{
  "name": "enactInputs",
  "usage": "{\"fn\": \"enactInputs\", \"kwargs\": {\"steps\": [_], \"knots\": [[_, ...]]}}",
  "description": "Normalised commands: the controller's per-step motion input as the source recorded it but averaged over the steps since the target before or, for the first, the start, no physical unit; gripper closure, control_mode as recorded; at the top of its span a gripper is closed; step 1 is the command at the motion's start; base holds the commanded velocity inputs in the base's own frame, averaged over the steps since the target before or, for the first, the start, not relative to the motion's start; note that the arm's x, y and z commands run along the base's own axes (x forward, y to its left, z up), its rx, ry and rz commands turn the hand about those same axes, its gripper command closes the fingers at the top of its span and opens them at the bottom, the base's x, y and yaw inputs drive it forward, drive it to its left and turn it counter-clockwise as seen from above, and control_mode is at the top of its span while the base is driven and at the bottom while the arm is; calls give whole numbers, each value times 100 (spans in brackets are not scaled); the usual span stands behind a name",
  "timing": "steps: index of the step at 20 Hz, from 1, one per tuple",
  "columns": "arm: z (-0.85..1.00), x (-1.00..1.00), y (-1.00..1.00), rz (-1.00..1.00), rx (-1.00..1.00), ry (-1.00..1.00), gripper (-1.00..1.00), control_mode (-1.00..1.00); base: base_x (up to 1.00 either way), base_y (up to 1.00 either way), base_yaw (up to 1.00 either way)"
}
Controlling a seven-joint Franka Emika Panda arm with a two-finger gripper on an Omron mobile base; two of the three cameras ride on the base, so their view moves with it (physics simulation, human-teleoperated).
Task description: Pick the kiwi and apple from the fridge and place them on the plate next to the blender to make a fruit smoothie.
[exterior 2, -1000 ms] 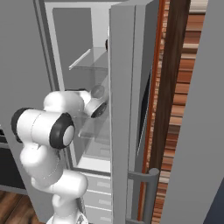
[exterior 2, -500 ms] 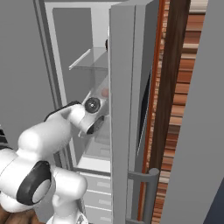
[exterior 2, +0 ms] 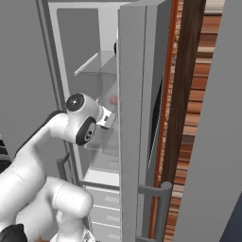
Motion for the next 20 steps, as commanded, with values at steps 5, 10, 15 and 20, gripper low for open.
{"fn": "enactInputs", "kwargs": {"steps": [5,10,15,20], "knots": [[20,-100,9,0,3,15,100,-100,0,0,0],[3,-98,25,0,3,4,100,-100,0,0,0],[12,-62,40,0,0,9,100,-100,0,0,0],[-11,-57,36,2,-1,3,100,-100,0,0,0]]}}
